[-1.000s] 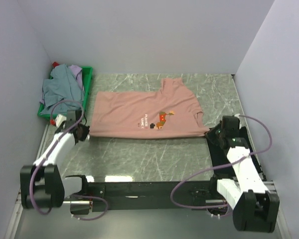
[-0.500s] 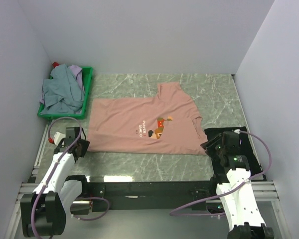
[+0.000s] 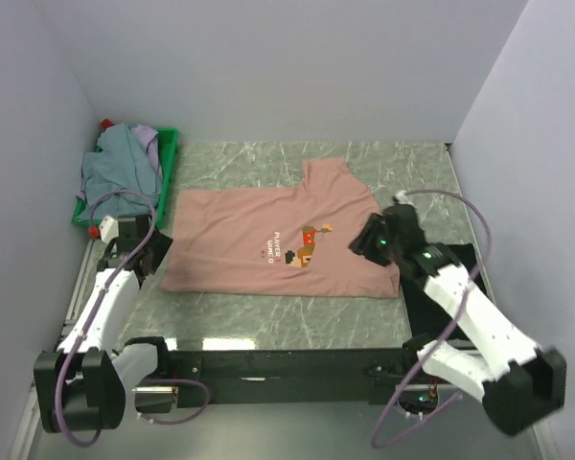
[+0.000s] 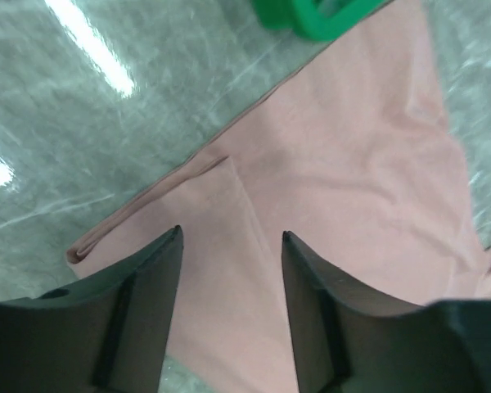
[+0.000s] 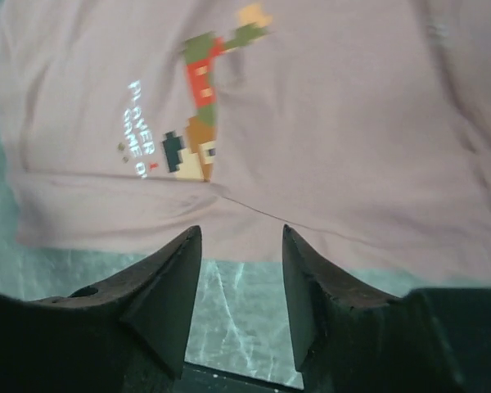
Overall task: Fold and stack the t-shirts
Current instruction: Fold the tshirt
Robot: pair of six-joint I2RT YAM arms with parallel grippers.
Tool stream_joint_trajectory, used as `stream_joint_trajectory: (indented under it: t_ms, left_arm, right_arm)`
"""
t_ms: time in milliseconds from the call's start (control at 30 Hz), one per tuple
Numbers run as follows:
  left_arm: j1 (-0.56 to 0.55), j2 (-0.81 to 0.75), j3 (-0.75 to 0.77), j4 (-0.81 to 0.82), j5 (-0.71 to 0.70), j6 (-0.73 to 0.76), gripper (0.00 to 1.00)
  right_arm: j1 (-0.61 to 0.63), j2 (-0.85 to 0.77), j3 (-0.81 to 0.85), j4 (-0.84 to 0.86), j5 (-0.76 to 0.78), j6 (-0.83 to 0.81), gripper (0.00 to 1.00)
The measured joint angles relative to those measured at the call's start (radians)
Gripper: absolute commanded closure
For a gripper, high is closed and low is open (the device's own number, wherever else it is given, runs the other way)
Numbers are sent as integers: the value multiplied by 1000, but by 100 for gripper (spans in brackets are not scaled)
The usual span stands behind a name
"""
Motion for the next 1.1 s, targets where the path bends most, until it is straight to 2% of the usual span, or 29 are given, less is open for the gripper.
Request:
stream_joint_trajectory:
  t_ms: [233,433,600,767,1100]
  left_arm:
    - [-46,175,9,40,49,29,53]
    - [-106,264,35,66,74,33,55]
    - [-116,300,51,92,86,33,54]
    - [-116,322,66,99,86,38,53]
    - [-116,382,117,82,42,32,52]
  right_arm:
    - [297,412,211,97,133,-116,52]
    - [421,660,316,103,204,-200,54]
    - [483,759,350,98,239,-272,54]
    - [523,793,364,99,250,-322,55]
    - [533,824,369,122,228,-401,54]
